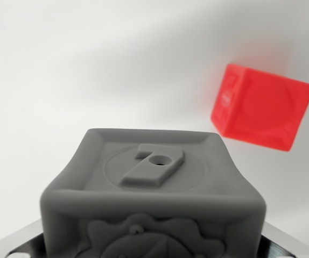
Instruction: Destack cube
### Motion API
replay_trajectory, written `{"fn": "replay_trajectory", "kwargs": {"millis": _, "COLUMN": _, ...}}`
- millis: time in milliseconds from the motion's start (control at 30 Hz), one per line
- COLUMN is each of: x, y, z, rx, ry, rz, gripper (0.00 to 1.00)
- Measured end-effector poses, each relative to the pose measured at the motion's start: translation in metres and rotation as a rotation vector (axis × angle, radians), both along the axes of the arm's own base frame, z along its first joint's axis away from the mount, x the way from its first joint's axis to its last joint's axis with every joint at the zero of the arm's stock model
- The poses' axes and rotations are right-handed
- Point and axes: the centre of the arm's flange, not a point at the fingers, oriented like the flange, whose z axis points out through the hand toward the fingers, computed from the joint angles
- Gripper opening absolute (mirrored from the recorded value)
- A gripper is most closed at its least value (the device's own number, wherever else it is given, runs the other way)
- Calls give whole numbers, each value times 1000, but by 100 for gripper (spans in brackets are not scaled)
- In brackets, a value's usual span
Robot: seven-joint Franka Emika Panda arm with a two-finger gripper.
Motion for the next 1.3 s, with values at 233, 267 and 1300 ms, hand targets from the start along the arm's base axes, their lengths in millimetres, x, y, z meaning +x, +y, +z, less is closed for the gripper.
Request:
{"fn": "replay_trajectory", "kwargs": {"millis": 233, "x": 3, "y": 14, "z": -3, "rx": 0, "ry": 0, "rz": 33, "gripper": 0}}
{"fn": "replay_trajectory", "kwargs": {"millis": 267, "x": 4, "y": 16, "z": -3, "rx": 0, "ry": 0, "rz": 38, "gripper": 0}}
{"fn": "replay_trajectory", "kwargs": {"millis": 1300, "x": 17, "y": 75, "z": -13, "rx": 0, "ry": -1, "rz": 174, "gripper": 0}}
